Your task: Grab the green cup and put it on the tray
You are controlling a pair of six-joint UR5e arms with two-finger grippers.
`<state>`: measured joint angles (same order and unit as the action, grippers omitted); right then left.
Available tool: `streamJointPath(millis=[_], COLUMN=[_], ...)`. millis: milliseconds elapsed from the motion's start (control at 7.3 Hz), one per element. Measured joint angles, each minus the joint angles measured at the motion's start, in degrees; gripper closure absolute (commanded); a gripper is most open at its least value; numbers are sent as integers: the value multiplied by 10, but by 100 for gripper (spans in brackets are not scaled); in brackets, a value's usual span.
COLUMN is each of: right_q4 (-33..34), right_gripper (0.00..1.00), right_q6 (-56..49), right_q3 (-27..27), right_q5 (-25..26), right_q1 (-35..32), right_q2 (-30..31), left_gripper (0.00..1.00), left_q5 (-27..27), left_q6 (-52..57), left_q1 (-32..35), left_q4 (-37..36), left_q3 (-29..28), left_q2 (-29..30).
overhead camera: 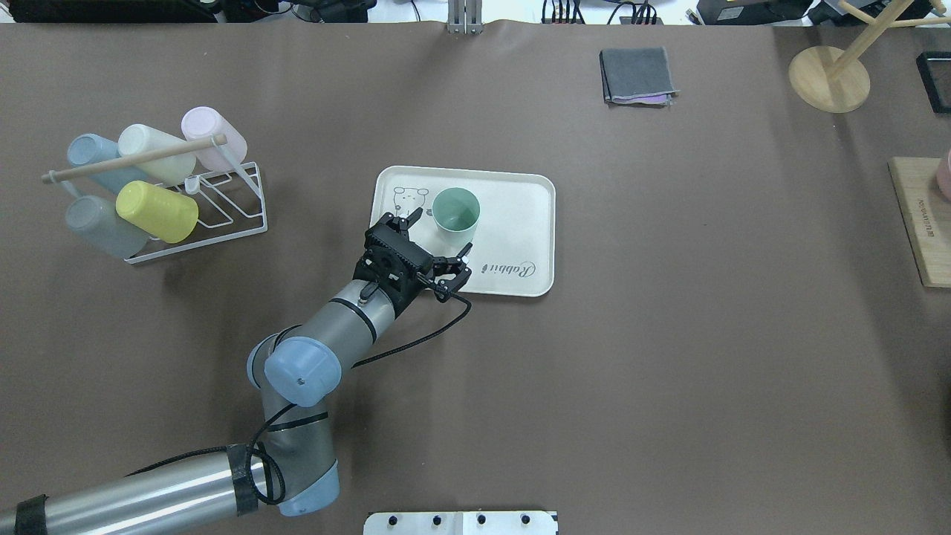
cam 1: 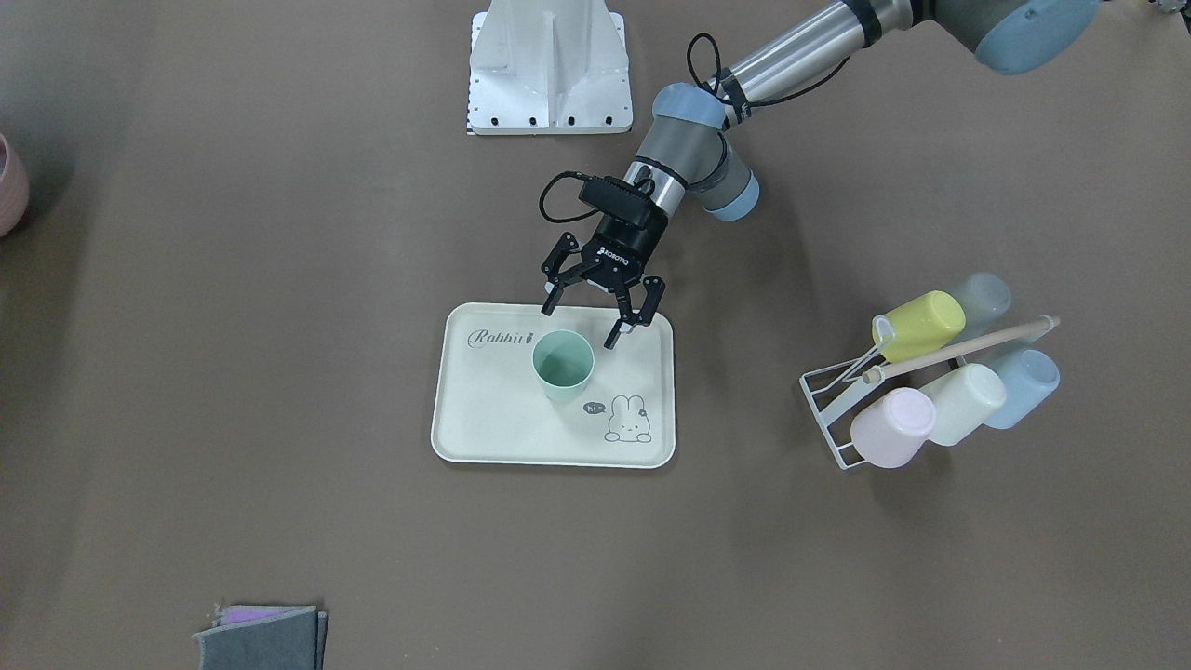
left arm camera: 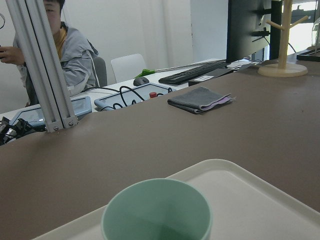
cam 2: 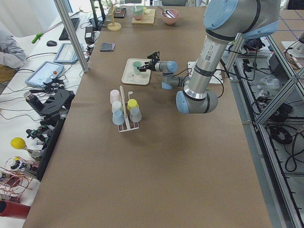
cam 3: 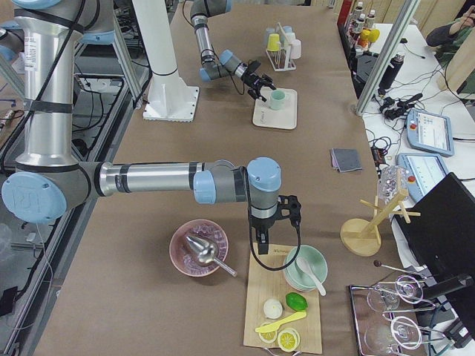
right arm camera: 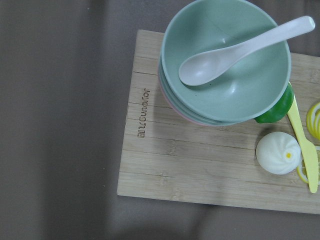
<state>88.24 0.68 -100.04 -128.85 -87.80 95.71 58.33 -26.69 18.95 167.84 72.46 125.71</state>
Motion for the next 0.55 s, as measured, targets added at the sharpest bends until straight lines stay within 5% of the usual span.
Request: streamJointPath(millis=[548], right_q4=[0], right_gripper=[0], right_q6=[-1], right_q3=[-2], right_q5=[0], right_q1=[0], right_q2=[0], left_gripper=[1], left_q5=[125], left_q6=[-4], left_q1=[73], left_q4=[-131], left_q3=[60], left_q2=[-4])
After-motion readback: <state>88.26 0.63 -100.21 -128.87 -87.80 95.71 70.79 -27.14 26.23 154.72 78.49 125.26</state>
